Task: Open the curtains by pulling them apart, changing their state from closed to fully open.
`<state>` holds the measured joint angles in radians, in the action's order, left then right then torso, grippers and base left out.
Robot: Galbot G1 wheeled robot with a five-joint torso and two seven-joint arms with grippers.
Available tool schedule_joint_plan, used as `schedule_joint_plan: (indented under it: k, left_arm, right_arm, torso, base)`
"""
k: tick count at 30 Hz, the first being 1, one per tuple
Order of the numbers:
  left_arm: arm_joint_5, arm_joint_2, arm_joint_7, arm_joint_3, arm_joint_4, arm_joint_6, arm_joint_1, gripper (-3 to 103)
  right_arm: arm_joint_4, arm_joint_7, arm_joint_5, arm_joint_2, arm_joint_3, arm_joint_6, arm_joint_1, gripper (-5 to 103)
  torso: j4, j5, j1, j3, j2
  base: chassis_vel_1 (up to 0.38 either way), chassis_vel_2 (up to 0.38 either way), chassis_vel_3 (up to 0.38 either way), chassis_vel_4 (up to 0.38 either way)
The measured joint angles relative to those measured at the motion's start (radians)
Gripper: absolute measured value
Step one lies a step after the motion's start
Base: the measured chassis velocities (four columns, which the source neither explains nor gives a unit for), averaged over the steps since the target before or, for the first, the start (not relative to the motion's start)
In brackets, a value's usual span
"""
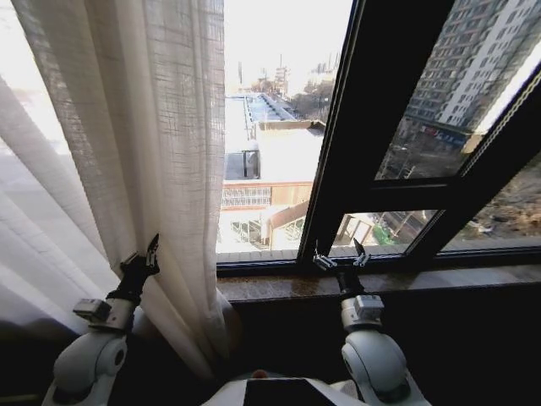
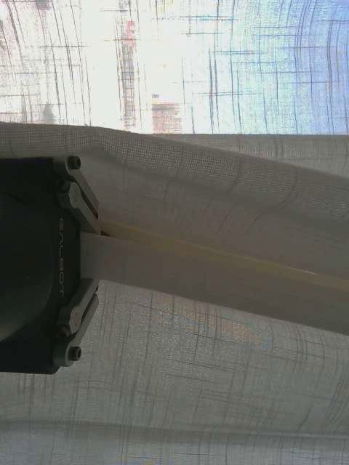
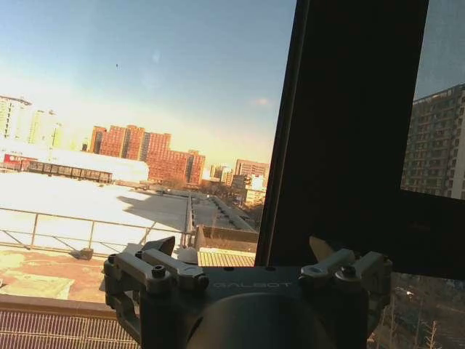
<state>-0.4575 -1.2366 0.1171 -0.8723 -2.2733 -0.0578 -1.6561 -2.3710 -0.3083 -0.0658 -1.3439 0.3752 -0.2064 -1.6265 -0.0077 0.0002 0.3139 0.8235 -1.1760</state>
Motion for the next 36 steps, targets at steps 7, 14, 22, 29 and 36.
schedule_joint_plan:
  k: [7, 14, 22, 29, 36]
  left_arm:
    - [0.001, -0.014, 0.0, -0.001, 0.002, 0.003, 0.0, 0]
    - [0.0, -0.027, -0.002, -0.027, -0.005, 0.014, -0.023, 0]
    - [-0.004, -0.045, -0.004, -0.052, -0.014, 0.027, -0.05, 0]
    - [-0.038, -0.05, -0.009, -0.094, -0.014, 0.025, -0.047, 0]
    - [-0.122, -0.039, -0.139, -0.204, 0.041, -0.038, -0.025, 0]
  right_arm:
    - [0.007, 0.0, -0.004, 0.004, -0.008, 0.006, -0.003, 100]
    - [0.015, 0.001, -0.026, 0.005, -0.018, 0.03, -0.014, 100]
    - [0.013, -0.001, -0.048, -0.009, -0.043, 0.031, -0.031, 100]
    - [0.009, -0.001, -0.052, -0.007, -0.049, 0.031, -0.038, 100]
    - [0.027, 0.002, -0.038, 0.018, -0.05, 0.029, -0.025, 100]
  torso:
    - [0.0001, -0.0001, 0.0, 0.0, 0.0]
    - [0.0002, -0.0001, 0.0, 0.0, 0.0]
    - [0.0001, 0.0002, 0.0, 0.0, 0.0]
    - [0.0, 0.0006, 0.0, 0.0, 0.0]
    - [-0.0001, -0.0002, 0.0, 0.0, 0.0]
  base:
    - [0.369, 0.361, -0.351, -0.343]
    - [0.301, 0.311, -0.322, -0.291]
    - [0.069, 0.038, -0.043, -0.07]
    - [-0.027, -0.037, 0.03, 0.044]
    - [0.0, 0.0, 0.0, 0.0]
